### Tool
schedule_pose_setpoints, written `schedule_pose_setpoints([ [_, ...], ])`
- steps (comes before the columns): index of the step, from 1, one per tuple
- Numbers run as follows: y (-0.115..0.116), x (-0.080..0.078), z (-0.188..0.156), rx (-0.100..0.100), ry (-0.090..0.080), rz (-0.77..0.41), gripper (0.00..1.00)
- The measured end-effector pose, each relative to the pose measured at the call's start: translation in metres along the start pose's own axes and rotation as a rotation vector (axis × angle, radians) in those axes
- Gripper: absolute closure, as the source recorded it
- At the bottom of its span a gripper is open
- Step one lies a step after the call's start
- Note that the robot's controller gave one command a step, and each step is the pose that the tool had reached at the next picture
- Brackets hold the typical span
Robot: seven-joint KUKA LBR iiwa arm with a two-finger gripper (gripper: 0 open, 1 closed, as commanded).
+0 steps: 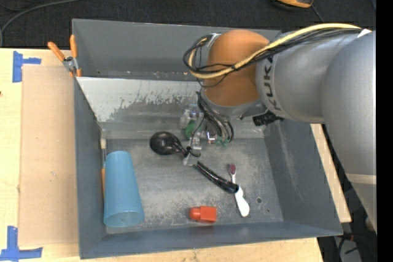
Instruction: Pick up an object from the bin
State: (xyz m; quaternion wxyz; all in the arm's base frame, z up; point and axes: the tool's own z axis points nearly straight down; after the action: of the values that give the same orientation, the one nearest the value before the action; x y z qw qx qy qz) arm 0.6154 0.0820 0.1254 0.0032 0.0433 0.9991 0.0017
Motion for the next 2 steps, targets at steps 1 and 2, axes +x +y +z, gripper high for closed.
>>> schedule_pose_setpoints([
  [1,0.010,0.015,0.025,0.002,0.008,0.122,0.00],
  [2,0.001,0.001,0.056,-0.002,-0.003,0.206,0.00],
])
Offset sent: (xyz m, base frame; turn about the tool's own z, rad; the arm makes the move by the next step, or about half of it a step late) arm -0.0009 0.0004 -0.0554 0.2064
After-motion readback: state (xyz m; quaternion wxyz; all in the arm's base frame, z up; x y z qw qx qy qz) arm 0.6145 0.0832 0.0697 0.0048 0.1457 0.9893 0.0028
